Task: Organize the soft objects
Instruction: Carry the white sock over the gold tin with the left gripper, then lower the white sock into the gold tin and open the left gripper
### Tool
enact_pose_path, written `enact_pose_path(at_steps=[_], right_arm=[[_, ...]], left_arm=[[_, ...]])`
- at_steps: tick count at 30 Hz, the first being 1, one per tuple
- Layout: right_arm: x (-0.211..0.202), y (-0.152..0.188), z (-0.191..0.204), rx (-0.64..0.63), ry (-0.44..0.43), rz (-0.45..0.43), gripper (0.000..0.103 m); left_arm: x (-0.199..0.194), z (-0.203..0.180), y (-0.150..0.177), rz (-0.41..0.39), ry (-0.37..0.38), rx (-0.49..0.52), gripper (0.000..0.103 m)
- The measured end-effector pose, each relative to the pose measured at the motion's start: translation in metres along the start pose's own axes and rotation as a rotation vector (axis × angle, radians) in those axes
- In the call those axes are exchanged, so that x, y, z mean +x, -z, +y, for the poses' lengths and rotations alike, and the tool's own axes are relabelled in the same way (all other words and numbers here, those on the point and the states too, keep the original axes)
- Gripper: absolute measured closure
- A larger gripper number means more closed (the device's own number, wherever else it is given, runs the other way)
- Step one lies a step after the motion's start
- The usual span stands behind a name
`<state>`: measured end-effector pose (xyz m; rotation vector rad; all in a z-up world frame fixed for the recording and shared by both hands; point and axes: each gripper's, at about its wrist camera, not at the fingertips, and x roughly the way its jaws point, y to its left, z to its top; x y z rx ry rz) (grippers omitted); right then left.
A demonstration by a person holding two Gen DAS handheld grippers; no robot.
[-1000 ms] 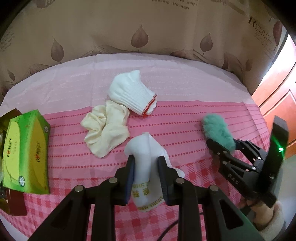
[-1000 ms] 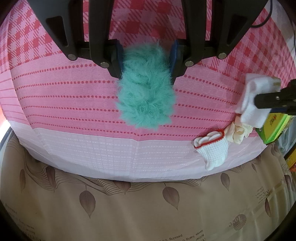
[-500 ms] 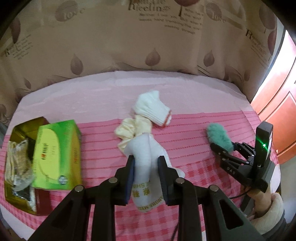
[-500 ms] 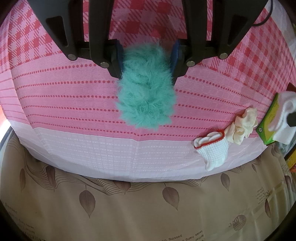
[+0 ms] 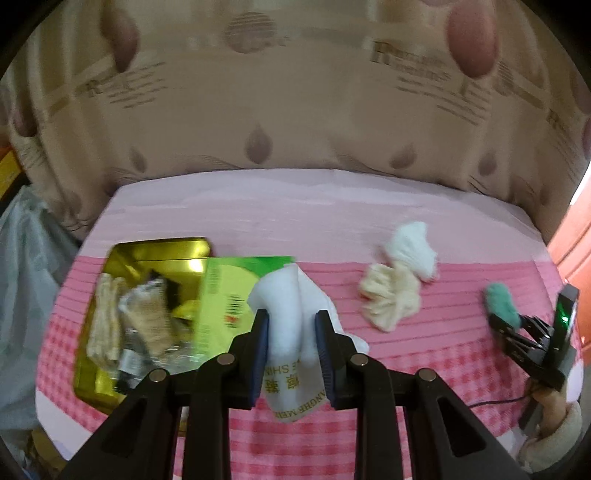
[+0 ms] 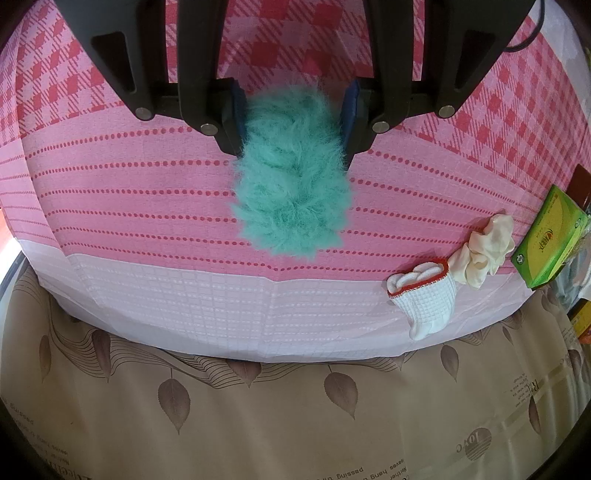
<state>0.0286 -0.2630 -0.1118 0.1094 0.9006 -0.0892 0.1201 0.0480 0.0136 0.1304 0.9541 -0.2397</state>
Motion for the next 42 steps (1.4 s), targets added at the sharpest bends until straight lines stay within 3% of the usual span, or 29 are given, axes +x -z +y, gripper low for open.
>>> enact_pose_path(at_steps=[11,20,28,42], right_arm=[[0.0,0.0,0.0,0.0,0.0,0.0,0.064],[0.0,0.0,0.0,-0.001,0.001,0.0,0.064],[0.001,0.0,0.0,-0.002,0.002,0.0,0.064],[0.003,0.001,0.004,-0.018,0.022,0.003,0.064]], left_arm=[[-0.004,0.089,0.004,0.002,-0.163,-0.087,0.078],[-0.002,0.143,0.022,0.034,-0.233,-0.15,0.078],[0.011,0.168,0.045,0.076,-0.264,-0.168,0.078],[0.041,0.192,0.062,0.105,-0.237,-0.168,0.075]])
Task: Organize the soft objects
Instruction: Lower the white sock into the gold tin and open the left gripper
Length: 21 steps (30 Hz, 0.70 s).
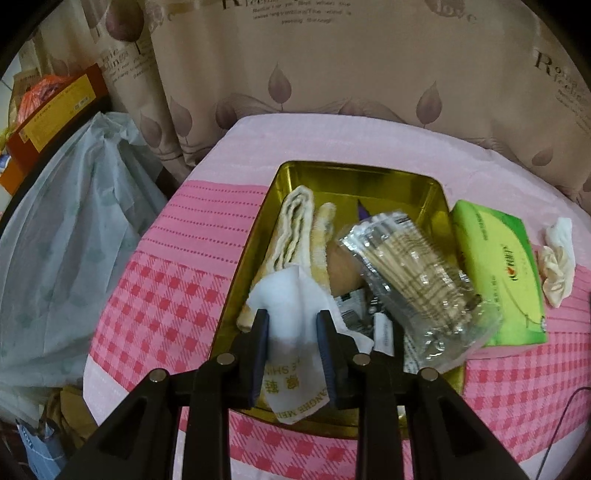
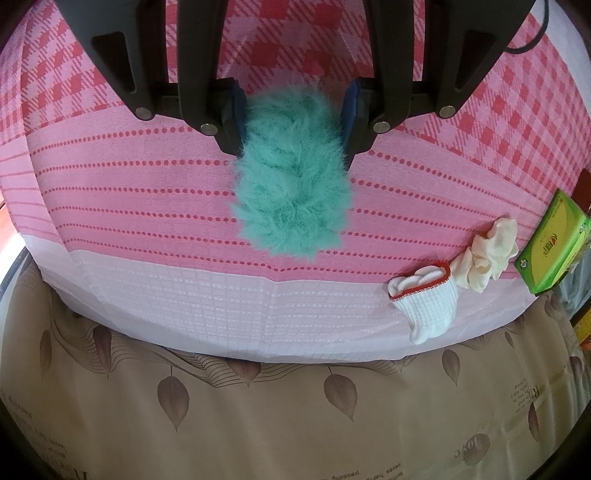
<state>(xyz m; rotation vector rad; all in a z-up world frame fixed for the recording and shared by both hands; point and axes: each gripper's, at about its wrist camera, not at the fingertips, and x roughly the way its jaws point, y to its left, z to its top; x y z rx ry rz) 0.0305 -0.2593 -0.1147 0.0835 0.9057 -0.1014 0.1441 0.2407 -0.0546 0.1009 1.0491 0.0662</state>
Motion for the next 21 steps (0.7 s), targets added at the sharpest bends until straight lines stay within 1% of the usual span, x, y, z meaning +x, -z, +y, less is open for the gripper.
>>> enact_pose_path(at_steps=[3,6,10,13,16,19,21], right_arm=[[0.001,-0.001,0.001,-0.003,0.003,0.001,0.065],[0.0,-0.001,0.0,-0.005,0.004,0.001,0.065],[0.0,-0.001,0.0,-0.008,0.006,0.001,0.065],[0.0,-0.001,-0.001,-0.01,0.008,0.002,0.065],[0.0,-0.001,0.0,-0.01,0.009,0.002,0.065],[0.0,0.0,0.001,-0.011,0.009,0.002,0.064],[0.0,0.0,0.0,-0.013,0.008,0.002,0.063]], left_arm=[[0.007,0.003,0.002,0.007,0.004,-0.002,0.075],[0.012,0.004,0.004,0.023,0.004,-0.006,0.072],[0.015,0.004,0.007,0.04,0.001,-0.009,0.065],[0.013,0.005,0.009,0.04,0.014,-0.012,0.064],[0.009,0.007,0.012,0.033,0.027,-0.026,0.058],[0.003,0.009,0.017,0.036,0.051,-0.048,0.057],[-0.003,0.01,0.02,0.023,0.063,-0.053,0.057]])
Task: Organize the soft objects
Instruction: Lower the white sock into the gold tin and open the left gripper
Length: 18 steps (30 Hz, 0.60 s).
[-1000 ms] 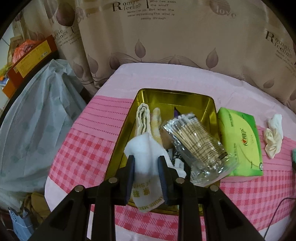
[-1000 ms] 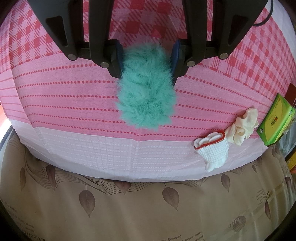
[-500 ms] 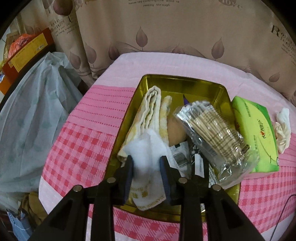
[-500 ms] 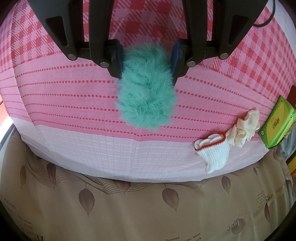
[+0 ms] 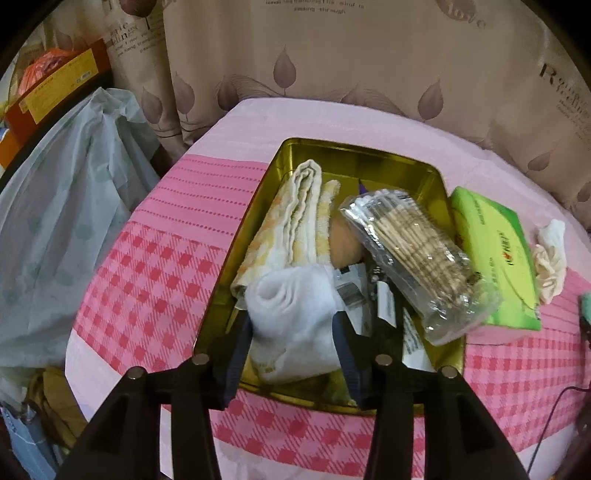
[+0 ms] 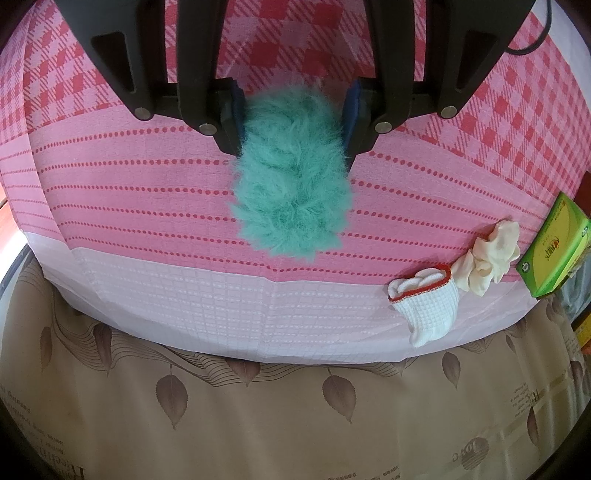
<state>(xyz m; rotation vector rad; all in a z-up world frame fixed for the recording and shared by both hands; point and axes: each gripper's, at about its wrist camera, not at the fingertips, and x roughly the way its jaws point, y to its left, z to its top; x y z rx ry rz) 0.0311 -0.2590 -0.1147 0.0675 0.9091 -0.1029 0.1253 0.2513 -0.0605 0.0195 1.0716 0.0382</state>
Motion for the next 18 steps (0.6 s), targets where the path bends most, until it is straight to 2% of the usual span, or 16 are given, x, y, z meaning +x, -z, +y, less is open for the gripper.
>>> enact_pose_path(at_steps=[11,18], right_arm=[[0.0,0.0,0.001,-0.004,0.0,0.001,0.061],[-0.001,0.001,0.005,-0.017,0.01,0.0,0.06]], left_arm=[[-0.041,-0.012,0.013,-0.156,-0.029,-0.102,0.057],[-0.041,-0.028,0.026,-0.178,-0.088,-0.048,0.057]])
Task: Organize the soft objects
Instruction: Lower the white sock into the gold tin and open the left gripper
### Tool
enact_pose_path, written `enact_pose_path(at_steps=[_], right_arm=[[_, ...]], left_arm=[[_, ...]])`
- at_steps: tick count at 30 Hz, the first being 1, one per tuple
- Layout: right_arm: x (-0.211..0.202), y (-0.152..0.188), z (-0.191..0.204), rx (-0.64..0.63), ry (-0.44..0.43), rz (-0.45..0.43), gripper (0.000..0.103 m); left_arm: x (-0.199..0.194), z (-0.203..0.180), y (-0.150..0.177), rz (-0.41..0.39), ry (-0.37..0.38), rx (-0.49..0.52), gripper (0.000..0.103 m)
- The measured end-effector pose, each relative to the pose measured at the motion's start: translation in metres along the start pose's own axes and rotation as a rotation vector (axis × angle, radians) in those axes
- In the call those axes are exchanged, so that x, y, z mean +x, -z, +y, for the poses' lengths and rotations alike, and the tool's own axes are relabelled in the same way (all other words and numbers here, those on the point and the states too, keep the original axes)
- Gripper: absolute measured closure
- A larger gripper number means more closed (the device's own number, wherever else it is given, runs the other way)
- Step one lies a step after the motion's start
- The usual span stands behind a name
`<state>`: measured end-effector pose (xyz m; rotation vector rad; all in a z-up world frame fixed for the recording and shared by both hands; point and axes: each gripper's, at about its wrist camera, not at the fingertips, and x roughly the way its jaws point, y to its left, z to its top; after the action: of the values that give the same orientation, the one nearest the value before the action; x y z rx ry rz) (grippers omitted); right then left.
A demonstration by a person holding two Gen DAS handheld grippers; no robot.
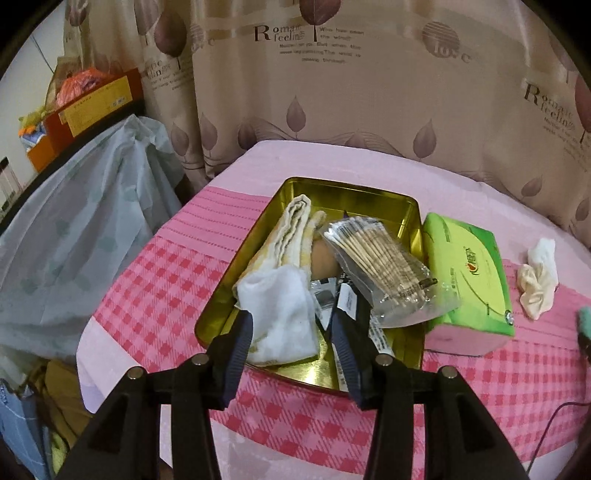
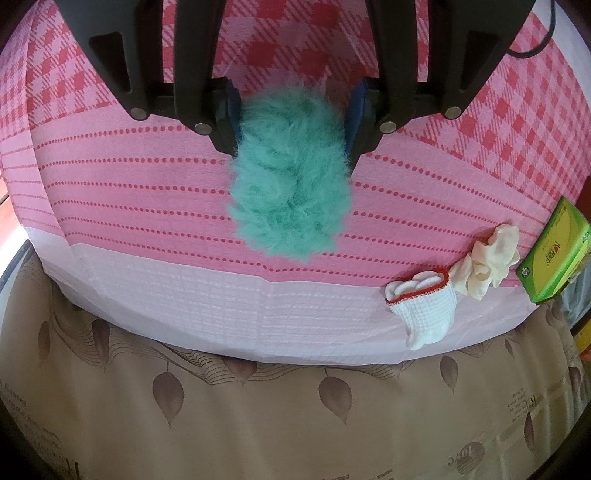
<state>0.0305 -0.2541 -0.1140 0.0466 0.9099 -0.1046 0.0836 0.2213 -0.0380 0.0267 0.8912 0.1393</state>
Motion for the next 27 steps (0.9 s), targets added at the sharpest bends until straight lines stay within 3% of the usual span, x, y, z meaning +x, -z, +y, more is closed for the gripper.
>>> enact_pose_path(at_steps=[5,9,14,27], right_arm=[[-0.001,0.0,0.0,0.001,-0.002,-0.002,0.062],[-0.002,0.0,-0.001,0.019,-0.004,-0.008,0.074],[-0.004,-0.002,0.003,0.033,-0.005,-0.017,0.08],[-0.021,-0.016,0.059,-0.034,-0.031,-0.051,0.081]], left_arm=[[0.004,0.007,0.001,-0.002,-0.013,-0.02,0.057],[0.008,0.014,0.002,0.007,-0.022,-0.044,0.057],[0.01,0.018,0.003,0.015,-0.024,-0.061,0.057],[0.01,0.026,0.003,0.016,-0.029,-0.101,0.057]])
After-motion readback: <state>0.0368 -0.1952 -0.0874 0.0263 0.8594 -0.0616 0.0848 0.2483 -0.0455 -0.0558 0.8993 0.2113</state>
